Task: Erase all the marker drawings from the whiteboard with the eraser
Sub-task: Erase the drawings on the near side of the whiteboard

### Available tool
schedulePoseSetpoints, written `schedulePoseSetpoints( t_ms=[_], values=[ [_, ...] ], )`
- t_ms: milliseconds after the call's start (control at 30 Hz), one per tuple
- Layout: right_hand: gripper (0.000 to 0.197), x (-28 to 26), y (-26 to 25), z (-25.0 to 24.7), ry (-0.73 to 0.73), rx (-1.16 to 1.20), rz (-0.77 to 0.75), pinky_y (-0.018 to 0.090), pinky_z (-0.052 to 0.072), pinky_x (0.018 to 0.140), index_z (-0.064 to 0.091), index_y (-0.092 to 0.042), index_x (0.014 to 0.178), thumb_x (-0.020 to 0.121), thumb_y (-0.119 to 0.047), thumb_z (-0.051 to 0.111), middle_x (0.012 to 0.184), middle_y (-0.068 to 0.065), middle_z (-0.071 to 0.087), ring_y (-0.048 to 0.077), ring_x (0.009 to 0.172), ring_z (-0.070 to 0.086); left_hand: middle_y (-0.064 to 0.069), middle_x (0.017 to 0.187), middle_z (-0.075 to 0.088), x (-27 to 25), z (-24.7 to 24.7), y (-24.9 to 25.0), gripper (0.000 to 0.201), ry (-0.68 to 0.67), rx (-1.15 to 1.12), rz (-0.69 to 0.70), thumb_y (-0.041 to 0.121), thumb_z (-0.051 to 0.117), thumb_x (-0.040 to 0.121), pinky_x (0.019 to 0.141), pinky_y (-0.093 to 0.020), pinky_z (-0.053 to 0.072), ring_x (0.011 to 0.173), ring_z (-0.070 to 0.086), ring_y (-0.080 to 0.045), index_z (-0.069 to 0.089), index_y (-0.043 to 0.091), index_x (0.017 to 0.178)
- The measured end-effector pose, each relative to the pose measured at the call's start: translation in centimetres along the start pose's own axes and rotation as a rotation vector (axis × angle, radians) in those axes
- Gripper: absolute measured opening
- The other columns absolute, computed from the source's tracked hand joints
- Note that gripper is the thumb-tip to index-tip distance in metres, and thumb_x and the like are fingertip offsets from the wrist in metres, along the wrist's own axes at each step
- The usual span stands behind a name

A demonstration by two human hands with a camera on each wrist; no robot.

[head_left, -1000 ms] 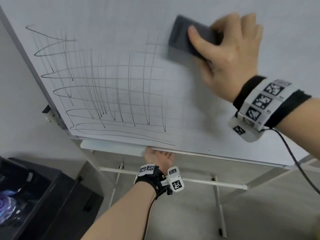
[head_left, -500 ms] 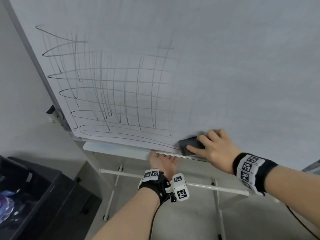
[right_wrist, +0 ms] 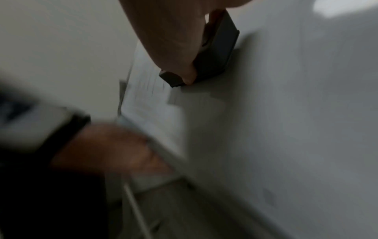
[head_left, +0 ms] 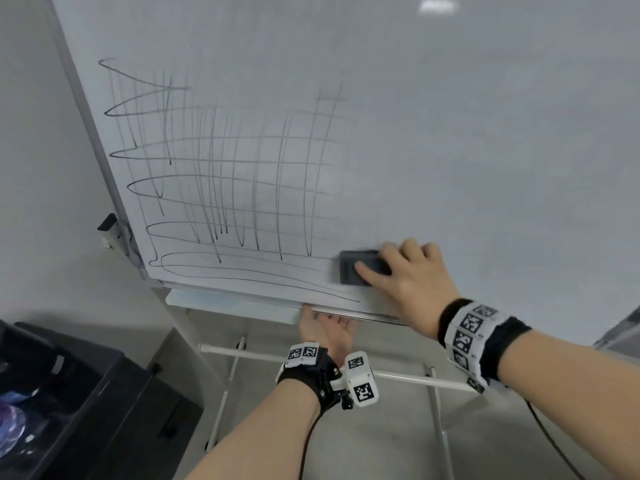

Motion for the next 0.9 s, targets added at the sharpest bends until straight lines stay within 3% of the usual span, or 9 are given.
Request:
schedulePoseSetpoints(
  t_ms=[67, 167, 333, 433, 533, 600, 700, 800, 900],
  values=[
    [0.07, -3.5, -1.1, 3.6, -0.108, -0.004, -0.021, 0.04, 0.029, 0.07, 0.064, -0.028, 0.125, 0.058, -0.007, 0.076, 0.104, 0.009, 0.057, 0.028, 0.086, 0.041, -0.017, 0.145, 0.044, 0.4, 0.2, 0.0, 0.068, -0.001, -0.005, 0.013, 0.057, 0.032, 0.097, 0.111, -0.046, 0.033, 0.134, 0.042, -0.033, 0.041, 0.008, 0.143],
    [0.071, -4.6, -1.0, 3.6, -0.108, -0.018, -0.069, 0.041, 0.03, 0.07, 0.063, -0.028, 0.126, 0.06, -0.006, 0.073, 0.103, 0.008, 0.058, 0.029, 0.086, 0.041, -0.018, 0.147, 0.042, 0.6, -0.2, -0.4, 0.071, -0.007, -0.013, 0.002, 0.059, 0.033, 0.095, 0.114, -0.05, 0.03, 0.135, 0.04, -0.034, 0.037, 0.01, 0.146],
    [0.066, 2.0, 4.2, -5.4, 0.174, -0.005, 0.099, 0.04, 0.025, 0.069, 0.058, -0.03, 0.132, 0.072, -0.009, 0.075, 0.105, 0.015, 0.057, 0.029, 0.085, 0.04, -0.015, 0.153, 0.035, 0.3, -0.2, -0.6, 0.074, -0.014, -0.017, -0.026, 0.062, 0.035, 0.094, 0.113, -0.052, 0.028, 0.14, 0.035, -0.035, 0.03, 0.015, 0.151],
    [0.044, 6.9, 7.7, -12.4, 0.347, -0.007, 0.243, 0.038, 0.022, 0.07, 0.057, -0.03, 0.134, 0.091, -0.025, 0.06, 0.107, 0.017, 0.056, 0.034, 0.09, 0.046, -0.016, 0.151, 0.038, 0.0, -0.5, -0.8, 0.072, -0.015, -0.002, -0.025, 0.061, 0.033, 0.096, 0.114, -0.051, 0.028, 0.138, 0.037, -0.035, 0.033, 0.013, 0.15],
    [0.042, 7.9, 8.0, -14.9, 0.454, 0.012, 0.299, 0.038, 0.025, 0.071, 0.059, -0.027, 0.134, 0.093, -0.027, 0.055, 0.108, 0.017, 0.056, 0.037, 0.091, 0.048, -0.017, 0.147, 0.044, -0.1, -1.1, -0.9, 0.071, -0.015, 0.003, -0.015, 0.06, 0.034, 0.095, 0.113, -0.054, 0.03, 0.135, 0.041, -0.036, 0.038, 0.012, 0.147],
    [0.041, 6.5, 5.7, -12.7, 0.422, 0.02, 0.241, 0.039, 0.028, 0.069, 0.061, -0.027, 0.132, 0.092, -0.025, 0.06, 0.105, 0.017, 0.056, 0.034, 0.088, 0.047, -0.018, 0.147, 0.044, -0.1, -1.4, -0.8, 0.069, -0.002, 0.016, -0.014, 0.06, 0.035, 0.096, 0.112, -0.053, 0.031, 0.134, 0.042, -0.036, 0.039, 0.012, 0.146],
    [0.058, 2.4, 0.5, -6.0, 0.19, 0.035, 0.036, 0.04, 0.027, 0.069, 0.061, -0.026, 0.13, 0.076, -0.009, 0.072, 0.102, 0.015, 0.057, 0.03, 0.085, 0.043, -0.018, 0.147, 0.044, -0.5, -1.7, -0.9, 0.07, 0.01, 0.026, -0.006, 0.059, 0.033, 0.096, 0.111, -0.051, 0.033, 0.135, 0.041, -0.035, 0.038, 0.011, 0.146],
    [0.068, -1.9, -2.6, -1.1, 0.002, 0.016, -0.116, 0.041, 0.03, 0.07, 0.061, -0.024, 0.13, 0.065, -0.005, 0.068, 0.104, 0.014, 0.056, 0.03, 0.086, 0.041, -0.018, 0.142, 0.05, -1.0, -1.9, -1.0, 0.068, 0.001, 0.073, -0.005, 0.059, 0.03, 0.097, 0.104, -0.051, 0.039, 0.131, 0.046, -0.036, 0.044, 0.011, 0.142],
    [0.066, -3.1, -2.9, -0.3, -0.025, 0.014, -0.139, 0.042, 0.033, 0.071, 0.06, -0.024, 0.13, 0.067, -0.006, 0.065, 0.106, 0.013, 0.057, 0.03, 0.086, 0.042, -0.018, 0.14, 0.052, -1.5, -2.4, -0.7, 0.066, 0.016, 0.126, -0.016, 0.058, 0.03, 0.097, 0.108, -0.054, 0.036, 0.128, 0.048, -0.036, 0.047, 0.01, 0.138]
  ],
)
Point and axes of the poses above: each hand's wrist, its own x-axis towards the middle knuckle, its own z-axis out of the palm, y = z × x, the point moved 9 cm from there along x, towards the middle knuckle
